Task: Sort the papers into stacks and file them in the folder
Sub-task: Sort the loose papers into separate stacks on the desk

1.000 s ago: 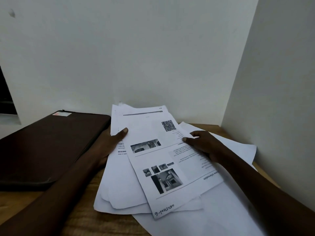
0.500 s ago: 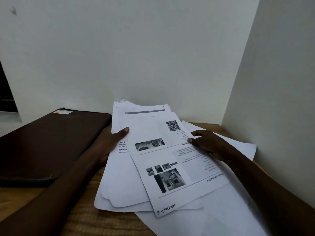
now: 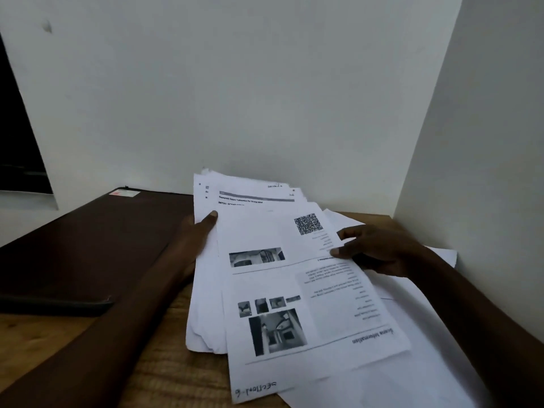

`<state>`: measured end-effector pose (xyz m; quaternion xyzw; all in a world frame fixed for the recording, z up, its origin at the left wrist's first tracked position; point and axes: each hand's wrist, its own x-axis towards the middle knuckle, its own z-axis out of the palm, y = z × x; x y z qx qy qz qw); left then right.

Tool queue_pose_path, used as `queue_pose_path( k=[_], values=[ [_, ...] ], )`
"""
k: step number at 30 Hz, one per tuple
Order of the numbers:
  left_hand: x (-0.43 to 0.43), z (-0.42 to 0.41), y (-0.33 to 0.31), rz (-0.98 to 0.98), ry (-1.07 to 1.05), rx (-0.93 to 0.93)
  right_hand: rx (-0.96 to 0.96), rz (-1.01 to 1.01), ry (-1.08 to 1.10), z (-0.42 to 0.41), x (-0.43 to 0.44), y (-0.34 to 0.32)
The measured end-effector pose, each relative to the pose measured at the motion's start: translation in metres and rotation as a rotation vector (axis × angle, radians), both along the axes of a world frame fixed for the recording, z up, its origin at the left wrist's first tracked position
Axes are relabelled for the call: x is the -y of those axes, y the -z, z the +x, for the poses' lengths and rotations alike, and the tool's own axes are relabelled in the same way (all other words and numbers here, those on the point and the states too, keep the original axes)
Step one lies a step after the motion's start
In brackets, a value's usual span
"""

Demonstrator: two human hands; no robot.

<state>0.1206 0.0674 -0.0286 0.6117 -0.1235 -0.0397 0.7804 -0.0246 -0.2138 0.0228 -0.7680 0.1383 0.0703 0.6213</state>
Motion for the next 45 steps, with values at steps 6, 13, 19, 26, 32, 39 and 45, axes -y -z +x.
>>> queue_pose_path(
  k=[6,13,19,26,32,39,45],
  values=[
    [0.002,-0.004,-0.001,-0.014,0.051,0.001,0.079,-0.190,0.025,0.010,-0.009,0.008],
    [-0.001,-0.008,-0.006,-0.010,0.049,-0.016,0.212,-0.612,0.298,-0.003,0.048,-0.026],
    [0.002,-0.010,-0.008,0.052,0.069,-0.045,0.515,-1.375,0.374,0.017,0.031,-0.062],
    [0.005,-0.019,-0.015,0.106,0.064,-0.038,1.187,-1.445,-0.229,0.053,-0.121,0.001],
    [0.006,-0.021,-0.024,0.089,-0.056,-0.026,1.226,-1.406,-0.428,0.062,-0.150,0.036],
    [0.007,-0.024,0.006,-0.051,0.362,-0.334,1.086,-1.141,-0.318,0.053,-0.143,0.036],
    [-0.017,-0.007,-0.010,-0.006,0.197,-0.194,0.473,-1.108,0.255,0.057,-0.003,0.012]
  ],
)
